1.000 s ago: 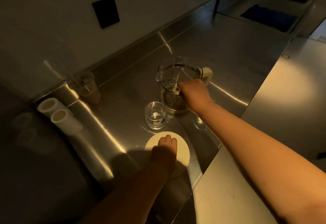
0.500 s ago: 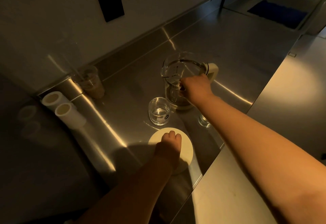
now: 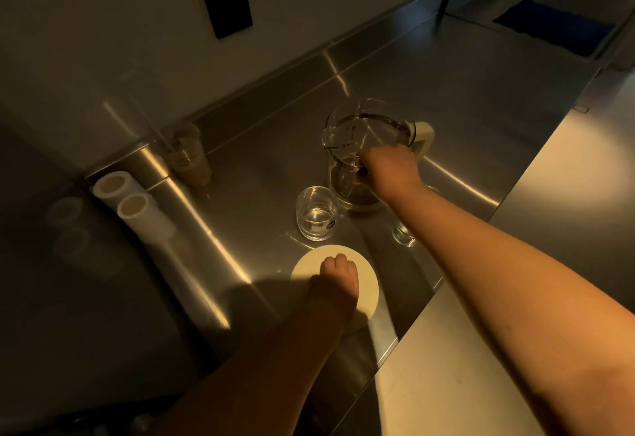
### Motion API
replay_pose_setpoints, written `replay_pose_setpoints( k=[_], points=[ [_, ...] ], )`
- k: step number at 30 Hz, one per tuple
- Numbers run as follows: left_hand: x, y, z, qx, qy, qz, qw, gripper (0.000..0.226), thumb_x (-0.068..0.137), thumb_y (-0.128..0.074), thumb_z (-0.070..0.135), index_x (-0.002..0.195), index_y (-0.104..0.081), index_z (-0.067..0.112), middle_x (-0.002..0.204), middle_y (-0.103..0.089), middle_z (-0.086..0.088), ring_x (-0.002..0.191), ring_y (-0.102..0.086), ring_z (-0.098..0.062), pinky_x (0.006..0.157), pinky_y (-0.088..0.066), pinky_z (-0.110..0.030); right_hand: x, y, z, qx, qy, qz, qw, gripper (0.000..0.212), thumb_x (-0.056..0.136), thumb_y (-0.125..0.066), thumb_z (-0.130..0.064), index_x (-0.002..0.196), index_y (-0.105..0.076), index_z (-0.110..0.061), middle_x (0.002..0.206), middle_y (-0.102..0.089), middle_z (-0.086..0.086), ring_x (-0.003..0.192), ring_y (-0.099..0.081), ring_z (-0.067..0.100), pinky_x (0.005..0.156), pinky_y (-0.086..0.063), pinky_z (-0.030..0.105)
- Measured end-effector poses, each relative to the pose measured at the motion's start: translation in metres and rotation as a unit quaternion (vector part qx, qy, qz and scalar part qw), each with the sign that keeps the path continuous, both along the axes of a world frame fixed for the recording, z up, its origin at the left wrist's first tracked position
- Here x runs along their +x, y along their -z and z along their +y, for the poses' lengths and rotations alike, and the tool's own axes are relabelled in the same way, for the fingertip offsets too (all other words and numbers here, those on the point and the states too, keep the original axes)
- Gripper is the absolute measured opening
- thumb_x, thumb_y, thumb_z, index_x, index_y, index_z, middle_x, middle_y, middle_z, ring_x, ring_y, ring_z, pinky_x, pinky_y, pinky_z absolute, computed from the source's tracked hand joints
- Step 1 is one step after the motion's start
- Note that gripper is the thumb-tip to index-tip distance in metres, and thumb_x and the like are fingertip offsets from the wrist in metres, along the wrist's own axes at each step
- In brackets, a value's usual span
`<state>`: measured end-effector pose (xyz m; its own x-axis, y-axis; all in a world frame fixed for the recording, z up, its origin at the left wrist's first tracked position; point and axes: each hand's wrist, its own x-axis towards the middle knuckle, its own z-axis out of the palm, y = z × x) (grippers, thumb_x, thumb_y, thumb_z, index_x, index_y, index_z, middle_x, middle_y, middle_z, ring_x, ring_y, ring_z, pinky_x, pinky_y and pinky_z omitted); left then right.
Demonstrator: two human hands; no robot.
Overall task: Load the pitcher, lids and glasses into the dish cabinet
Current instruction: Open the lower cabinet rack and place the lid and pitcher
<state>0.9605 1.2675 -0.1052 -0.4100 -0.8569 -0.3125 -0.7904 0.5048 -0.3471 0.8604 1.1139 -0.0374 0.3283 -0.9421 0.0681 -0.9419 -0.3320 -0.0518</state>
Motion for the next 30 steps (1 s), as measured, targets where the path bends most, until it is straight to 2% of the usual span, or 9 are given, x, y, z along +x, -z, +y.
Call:
replay_pose_setpoints(
  k=[2,4,5,7,10,15,18,22,30],
  points=[
    [0.002,-0.006,0.001,-0.049,-0.02,0.014,0.999,0.024,0.095,-0.041,0.016,0.106,-0.057,0.001,0.104,-0.058,-0.012,0.095,-0.055,-0.022,0.073,-0.04,-0.03,0.0,0.001,-0.001,0.002,-0.002,-0.008,1.0,0.014,0.086,-0.064,-0.028,0.095,-0.067,-0.018,0.093,-0.069,0.006,0.09,-0.063,0.026,0.085,-0.045,0.038],
    [0.003,0.0,0.002,0.0,-0.054,0.041,0.998,0.027,0.098,-0.032,0.009,0.116,-0.047,-0.004,0.115,-0.052,-0.018,0.104,-0.051,-0.027,0.083,-0.041,-0.033,-0.002,0.002,-0.002,0.0,-0.007,-0.012,1.0,0.014,0.086,-0.064,-0.029,0.096,-0.066,-0.019,0.092,-0.069,0.005,0.09,-0.063,0.025,0.084,-0.045,0.038],
    [0.003,0.0,0.002,0.008,-0.082,0.062,0.995,0.028,0.099,-0.031,0.01,0.117,-0.046,-0.004,0.117,-0.051,-0.018,0.105,-0.05,-0.028,0.082,-0.041,-0.033,-0.003,0.002,-0.001,0.001,-0.01,-0.015,1.0,0.015,0.085,-0.065,-0.028,0.097,-0.066,-0.02,0.093,-0.069,0.004,0.09,-0.063,0.025,0.085,-0.046,0.038],
    [0.006,-0.009,0.004,-0.04,-0.126,0.083,0.988,0.029,0.097,-0.039,0.021,0.116,-0.053,0.004,0.113,-0.056,-0.013,0.101,-0.054,-0.022,0.072,-0.042,-0.027,-0.006,0.002,-0.001,-0.001,-0.015,-0.02,1.0,0.016,0.085,-0.065,-0.029,0.099,-0.065,-0.02,0.093,-0.069,0.004,0.09,-0.062,0.025,0.085,-0.046,0.039],
    [0.004,-0.007,0.007,0.067,-0.176,0.126,0.974,0.031,0.099,-0.029,0.009,0.128,-0.035,-0.003,0.128,-0.039,-0.02,0.116,-0.041,-0.031,0.083,-0.046,-0.034,-0.008,-0.002,0.0,-0.013,-0.02,-0.016,1.0,0.019,0.085,-0.065,-0.031,0.101,-0.064,-0.021,0.092,-0.068,0.005,0.09,-0.061,0.027,0.084,-0.045,0.04],
    [0.002,-0.018,0.004,0.091,-0.226,0.143,0.959,0.046,0.095,-0.048,0.014,0.135,-0.029,0.002,0.136,-0.033,-0.016,0.123,-0.035,-0.03,0.09,-0.045,-0.039,-0.017,-0.023,0.001,-0.061,-0.025,-0.033,0.997,0.02,0.082,-0.068,-0.03,0.1,-0.064,-0.021,0.09,-0.068,0.004,0.091,-0.06,0.026,0.087,-0.041,0.04],
    [0.003,-0.028,0.007,0.083,-0.224,0.114,0.964,0.061,0.087,-0.06,0.015,0.136,-0.026,0.003,0.135,-0.032,-0.016,0.122,-0.034,-0.03,0.088,-0.046,-0.04,-0.025,-0.041,0.007,-0.091,-0.034,-0.046,0.994,0.023,0.081,-0.07,-0.027,0.102,-0.065,-0.021,0.088,-0.067,0.004,0.09,-0.06,0.027,0.087,-0.041,0.04],
    [0.004,-0.045,0.013,0.068,-0.211,0.098,0.97,0.056,0.087,-0.052,0.007,0.135,-0.025,-0.001,0.135,-0.031,-0.017,0.123,-0.033,-0.03,0.087,-0.047,-0.04,-0.033,-0.066,0.02,-0.089,-0.035,-0.042,0.995,0.019,0.082,-0.067,-0.028,0.1,-0.064,-0.022,0.09,-0.068,0.002,0.092,-0.06,0.025,0.09,-0.042,0.041],
    [0.007,-0.094,0.043,0.038,-0.151,0.089,0.984,0.072,0.082,-0.065,0.013,0.138,-0.023,0.001,0.136,-0.03,-0.017,0.124,-0.033,-0.031,0.087,-0.047,-0.039,-0.045,-0.103,0.073,-0.119,-0.031,-0.027,0.992,0.026,0.081,-0.068,-0.029,0.106,-0.063,-0.023,0.096,-0.068,0.0,0.098,-0.061,0.024,0.092,-0.045,0.041]
  ],
)
